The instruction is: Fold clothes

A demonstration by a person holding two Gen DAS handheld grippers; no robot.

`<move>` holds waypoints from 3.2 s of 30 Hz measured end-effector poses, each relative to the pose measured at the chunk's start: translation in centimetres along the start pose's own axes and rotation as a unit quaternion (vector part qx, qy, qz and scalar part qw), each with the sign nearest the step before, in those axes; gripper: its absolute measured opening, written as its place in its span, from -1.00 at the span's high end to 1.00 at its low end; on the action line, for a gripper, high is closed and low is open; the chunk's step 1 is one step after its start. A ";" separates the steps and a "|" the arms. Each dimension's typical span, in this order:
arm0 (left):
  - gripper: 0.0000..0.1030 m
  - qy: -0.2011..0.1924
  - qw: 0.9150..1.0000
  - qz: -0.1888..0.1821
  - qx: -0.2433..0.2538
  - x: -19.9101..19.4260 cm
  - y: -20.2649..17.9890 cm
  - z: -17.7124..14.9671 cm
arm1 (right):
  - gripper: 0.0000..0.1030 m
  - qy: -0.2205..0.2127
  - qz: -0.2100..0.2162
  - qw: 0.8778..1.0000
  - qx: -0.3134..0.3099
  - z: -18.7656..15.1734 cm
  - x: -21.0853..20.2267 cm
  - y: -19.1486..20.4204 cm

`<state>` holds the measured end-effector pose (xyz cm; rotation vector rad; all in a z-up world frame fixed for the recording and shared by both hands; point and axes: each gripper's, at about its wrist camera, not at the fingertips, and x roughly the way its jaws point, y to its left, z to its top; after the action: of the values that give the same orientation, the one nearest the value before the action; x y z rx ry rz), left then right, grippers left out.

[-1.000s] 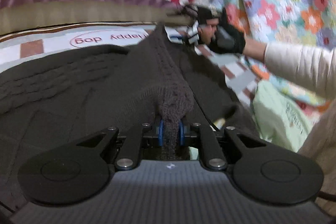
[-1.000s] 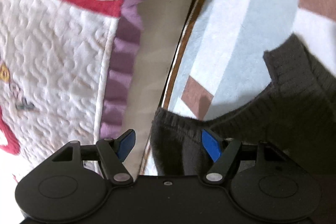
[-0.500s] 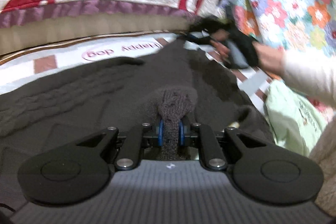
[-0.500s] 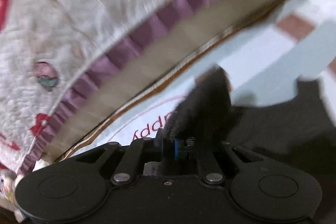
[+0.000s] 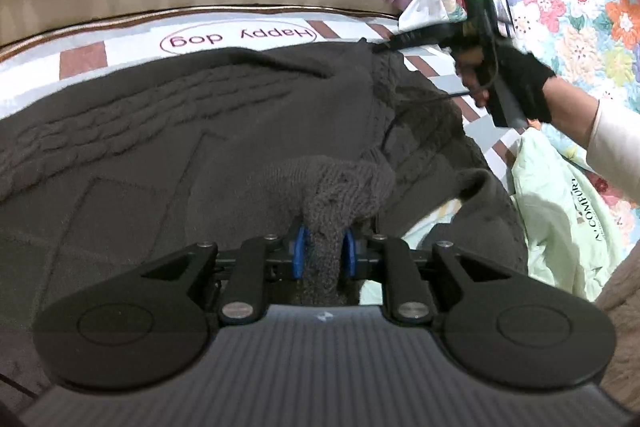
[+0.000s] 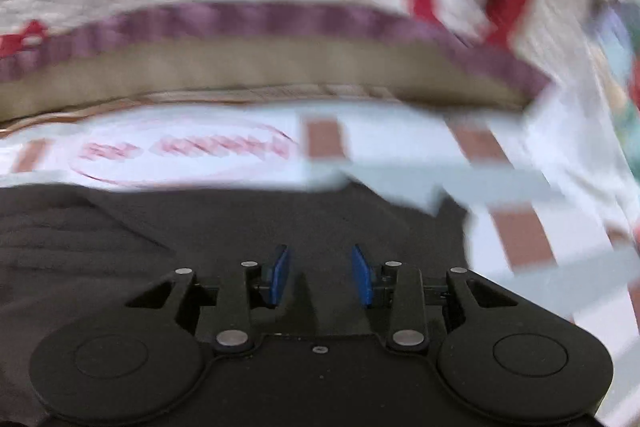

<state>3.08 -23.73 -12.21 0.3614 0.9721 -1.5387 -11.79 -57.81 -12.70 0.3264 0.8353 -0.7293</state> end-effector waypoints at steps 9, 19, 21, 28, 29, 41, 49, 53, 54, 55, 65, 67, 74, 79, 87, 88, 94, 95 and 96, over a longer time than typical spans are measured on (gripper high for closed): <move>0.65 0.009 1.000 0.004 -0.004 0.5 0.1 -0.4 | -0.08 0.064 0.041 0.990 -0.117 0.2 4.5 6.6; 0.65 -0.006 0.998 0.047 -0.036 -1.1 2.9 -0.4 | 0.75 -0.038 0.053 0.995 -0.070 6.2 3.1 4.9; 0.32 -0.009 0.997 0.056 -0.043 -1.5 3.5 -0.4 | 0.75 -0.028 0.040 0.995 -0.087 6.3 4.0 5.3; -0.06 -0.026 0.993 0.088 -0.075 -3.0 5.9 -0.3 | 0.63 -0.004 0.036 0.997 -0.073 6.0 7.1 5.6; -0.09 -0.040 0.990 0.095 -0.097 -3.7 6.8 -0.1 | 0.61 -0.006 0.044 0.997 -0.061 6.0 7.1 5.4; -0.15 -0.045 0.980 0.110 -0.158 -3.2 9.1 0.1 | -0.17 -0.047 0.127 0.988 0.072 1.9 2.6 -0.5; -0.20 -0.023 0.983 0.133 -0.127 -0.5 8.4 0.2 | -0.21 -0.016 0.181 0.968 0.175 0.2 2.1 -2.3; -0.34 -0.016 0.984 0.149 -0.100 1.0 7.8 0.7 | -0.21 0.021 0.102 0.988 0.113 -1.1 2.4 -0.2; -0.34 -0.011 0.985 0.141 -0.102 1.5 8.0 0.9 | -0.21 0.027 0.091 0.988 0.119 -1.4 2.5 -0.1; -0.34 -0.005 0.985 0.126 -0.122 1.9 8.5 0.9 | -0.21 0.033 0.080 0.988 0.125 -1.7 2.6 -0.1; 0.74 -0.106 0.973 0.194 -0.073 -3.2 6.4 2.3 | -0.28 0.003 0.124 0.969 0.212 -2.6 4.0 -2.6; 0.71 -0.137 0.959 0.240 -0.062 -5.5 5.7 2.8 | -0.28 -0.006 0.132 0.965 0.227 -2.5 4.3 -3.0; 0.01 -0.008 0.946 0.306 -0.111 -2.2 9.2 0.5 | -0.27 -0.009 0.128 0.970 0.205 -2.0 4.7 -3.1; -0.16 -0.032 0.948 0.275 -0.158 -3.3 10.1 0.3 | 0.80 -0.029 0.135 0.976 0.171 -0.4 4.7 -3.2; -0.16 -0.016 0.930 0.292 -0.220 -3.5 13.5 -0.3 | 0.20 0.020 -0.010 0.999 0.033 2.0 4.0 -2.7; -0.17 -0.019 0.929 0.288 -0.230 -3.7 14.0 -0.4 | 0.14 0.011 -0.001 0.999 0.045 1.8 3.3 -2.5; -0.30 -0.059 0.930 0.177 -0.317 -3.1 16.1 -0.9 | 0.00 -0.014 0.055 0.996 0.071 0.7 0.6 -0.2; 0.07 -0.059 0.932 0.159 -0.320 -2.6 16.2 -0.9 | -0.03 -0.015 0.064 0.996 0.066 0.5 0.5 0.4; 0.84 -0.056 0.936 0.149 -0.314 -2.2 16.1 -0.8 | -0.08 -0.009 0.073 0.995 0.064 0.3 0.6 1.0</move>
<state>18.23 -20.51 -17.11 -0.0367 1.1972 -0.9006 -10.69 -57.53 -12.95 0.4903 0.7408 -0.6491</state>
